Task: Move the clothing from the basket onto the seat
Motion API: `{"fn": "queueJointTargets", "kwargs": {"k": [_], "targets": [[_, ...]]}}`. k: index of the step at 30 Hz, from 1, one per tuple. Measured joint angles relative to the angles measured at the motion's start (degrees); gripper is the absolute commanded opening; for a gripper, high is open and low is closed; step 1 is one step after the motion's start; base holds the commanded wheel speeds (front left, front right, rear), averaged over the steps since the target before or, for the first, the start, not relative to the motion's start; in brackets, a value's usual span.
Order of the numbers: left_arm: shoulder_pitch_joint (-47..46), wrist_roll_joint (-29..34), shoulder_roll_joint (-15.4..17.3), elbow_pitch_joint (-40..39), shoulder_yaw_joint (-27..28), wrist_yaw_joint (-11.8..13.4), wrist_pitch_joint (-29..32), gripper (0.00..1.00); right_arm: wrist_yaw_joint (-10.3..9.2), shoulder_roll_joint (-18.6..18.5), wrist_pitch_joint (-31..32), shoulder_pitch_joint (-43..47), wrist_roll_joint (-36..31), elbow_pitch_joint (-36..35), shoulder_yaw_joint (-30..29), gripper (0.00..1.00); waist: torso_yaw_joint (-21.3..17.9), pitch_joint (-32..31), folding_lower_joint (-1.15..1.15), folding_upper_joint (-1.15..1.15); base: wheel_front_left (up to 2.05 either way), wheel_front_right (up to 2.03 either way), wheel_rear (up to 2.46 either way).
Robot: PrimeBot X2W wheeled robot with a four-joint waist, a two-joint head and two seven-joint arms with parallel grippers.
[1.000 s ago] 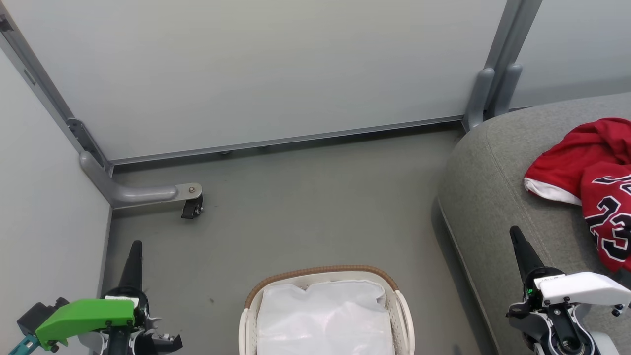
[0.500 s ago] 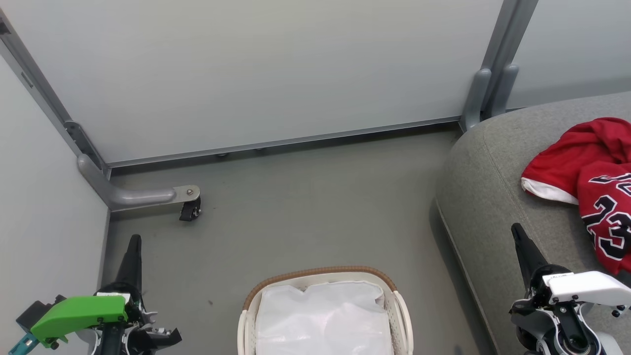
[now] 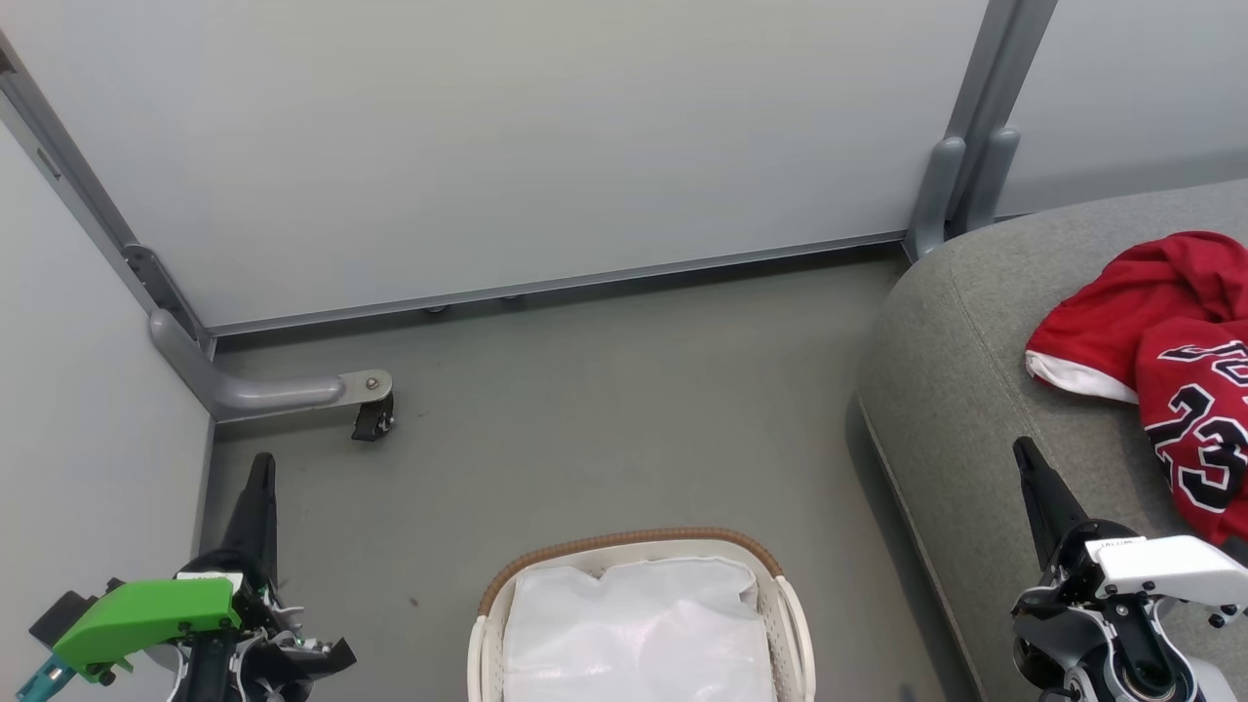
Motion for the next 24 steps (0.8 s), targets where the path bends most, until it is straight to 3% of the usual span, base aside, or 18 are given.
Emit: {"fn": "queueJointTargets", "kwargs": {"k": [24], "targets": [[0.0, 0.0, 0.0, 0.0, 0.0, 0.0, 0.0, 0.00, 0.00, 0.0, 0.0, 0.0, 0.0, 0.0, 0.0, 0.00, 0.0, 0.0, 0.00, 0.00, 0.00, 0.00, 0.00]]}}
